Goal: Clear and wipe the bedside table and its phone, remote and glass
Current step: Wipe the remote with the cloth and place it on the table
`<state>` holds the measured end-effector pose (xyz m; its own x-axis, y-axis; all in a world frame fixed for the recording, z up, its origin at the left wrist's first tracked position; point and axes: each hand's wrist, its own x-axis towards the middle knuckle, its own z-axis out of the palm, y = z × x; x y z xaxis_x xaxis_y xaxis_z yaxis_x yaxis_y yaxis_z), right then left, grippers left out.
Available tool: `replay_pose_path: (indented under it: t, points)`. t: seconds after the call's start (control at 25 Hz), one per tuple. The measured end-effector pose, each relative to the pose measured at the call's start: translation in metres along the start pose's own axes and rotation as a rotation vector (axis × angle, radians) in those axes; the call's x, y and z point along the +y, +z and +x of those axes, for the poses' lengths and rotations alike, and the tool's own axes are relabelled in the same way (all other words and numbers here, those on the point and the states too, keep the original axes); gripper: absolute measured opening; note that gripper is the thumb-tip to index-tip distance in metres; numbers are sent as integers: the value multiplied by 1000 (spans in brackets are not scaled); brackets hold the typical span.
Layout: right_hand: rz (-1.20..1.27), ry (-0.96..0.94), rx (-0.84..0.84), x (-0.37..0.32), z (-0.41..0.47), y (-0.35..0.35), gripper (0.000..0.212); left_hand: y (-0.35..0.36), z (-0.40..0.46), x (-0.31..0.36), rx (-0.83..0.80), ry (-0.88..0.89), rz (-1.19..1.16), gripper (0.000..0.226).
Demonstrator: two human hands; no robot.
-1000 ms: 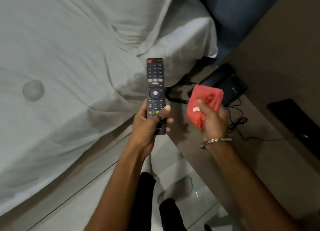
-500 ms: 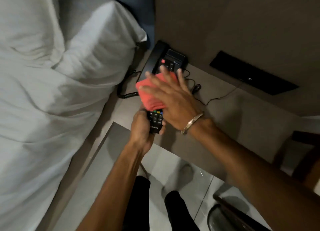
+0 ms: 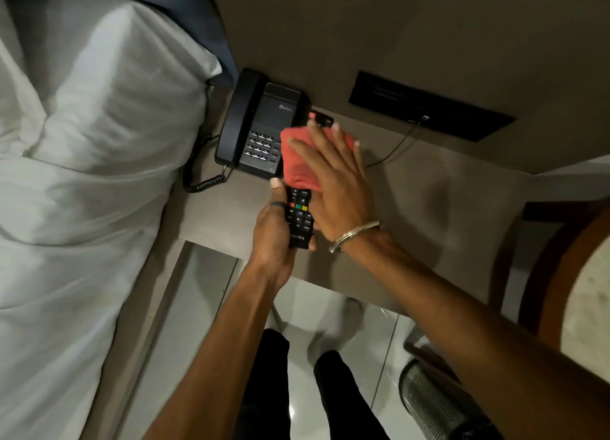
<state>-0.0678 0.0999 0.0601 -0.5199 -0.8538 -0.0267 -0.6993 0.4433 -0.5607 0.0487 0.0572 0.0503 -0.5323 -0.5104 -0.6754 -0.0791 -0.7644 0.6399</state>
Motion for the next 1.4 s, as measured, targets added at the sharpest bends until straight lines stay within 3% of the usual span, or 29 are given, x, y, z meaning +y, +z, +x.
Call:
replay_pose_path:
  t: [0.12,0.24,0.36,0.48,0.6,0.72,0.92,1.04,1.4]
  points:
    - [138,134,-77,-7,-48,12,83,9,14,-7,-35,-138,-220,74]
    - [234,158,-44,2,-90,19,73,14,28,-21,-55,-325,-297,77]
    - [657,223,-58,28,-118,6,59,18,33,-41,-65,-331,-65,53]
    - [954,513,67,67,-134,-25,44,37,32,-72,-24,-186,325,33]
    - [857,699,354,106,-136,-54,46,70,32,-111,5,-143,508,19]
    - [812,789,469,144,-133,-79,37,115,40,-152,-68,-192,702,16]
    - [718,862,541,184,-139,-102,38,182,56,-192,-196,-124,933,22]
    - [770,1001,531,199,-147,-108,41,204,59,-208,-217,-80,1018,25]
    - [1022,1101,635,204,-147,-112,42,211,59,-213,-74,-77,960,39]
